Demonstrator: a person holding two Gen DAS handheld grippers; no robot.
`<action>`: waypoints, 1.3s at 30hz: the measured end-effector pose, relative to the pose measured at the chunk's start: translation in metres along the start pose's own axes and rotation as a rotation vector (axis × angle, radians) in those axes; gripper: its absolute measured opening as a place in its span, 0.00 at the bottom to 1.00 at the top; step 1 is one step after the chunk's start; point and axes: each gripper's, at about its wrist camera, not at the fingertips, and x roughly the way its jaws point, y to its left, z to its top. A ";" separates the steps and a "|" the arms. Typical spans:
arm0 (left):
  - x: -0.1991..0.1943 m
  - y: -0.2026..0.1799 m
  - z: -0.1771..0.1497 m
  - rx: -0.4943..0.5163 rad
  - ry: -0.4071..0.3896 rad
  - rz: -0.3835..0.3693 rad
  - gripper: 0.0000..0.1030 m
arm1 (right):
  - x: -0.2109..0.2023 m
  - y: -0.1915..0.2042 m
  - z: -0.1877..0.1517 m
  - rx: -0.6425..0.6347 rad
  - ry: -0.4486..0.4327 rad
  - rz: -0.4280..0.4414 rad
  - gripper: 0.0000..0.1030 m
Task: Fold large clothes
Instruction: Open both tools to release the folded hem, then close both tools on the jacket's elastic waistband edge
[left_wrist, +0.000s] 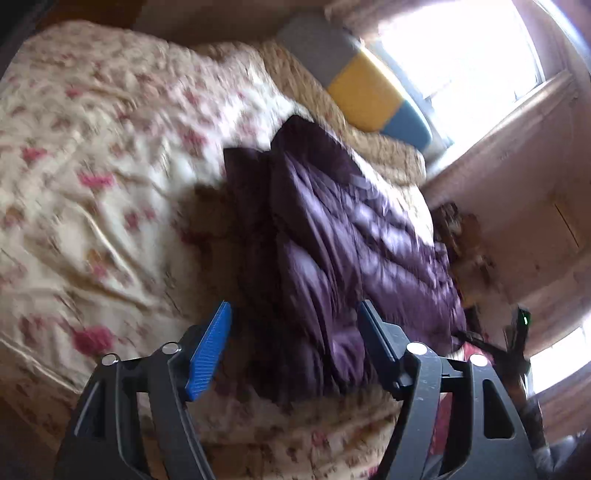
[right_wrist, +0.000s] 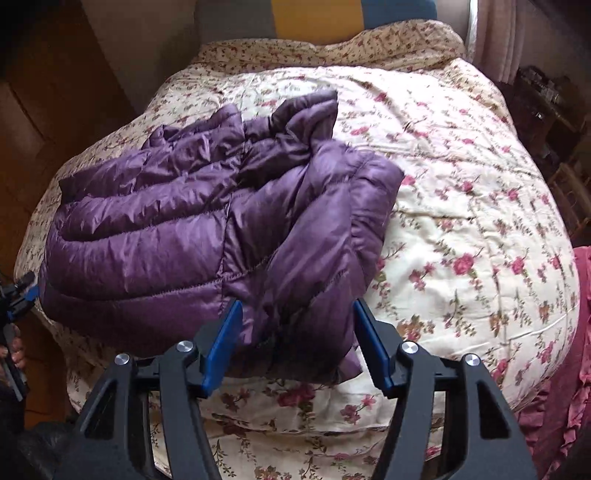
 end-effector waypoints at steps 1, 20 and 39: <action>-0.002 0.001 0.007 -0.004 -0.014 0.005 0.68 | -0.001 -0.001 0.004 0.001 -0.011 -0.005 0.65; 0.073 -0.022 0.114 -0.047 -0.010 0.187 0.43 | 0.081 0.009 0.132 0.064 -0.060 -0.082 0.67; 0.139 -0.059 0.131 0.268 -0.046 0.543 0.06 | 0.113 0.022 0.152 0.039 -0.185 -0.262 0.07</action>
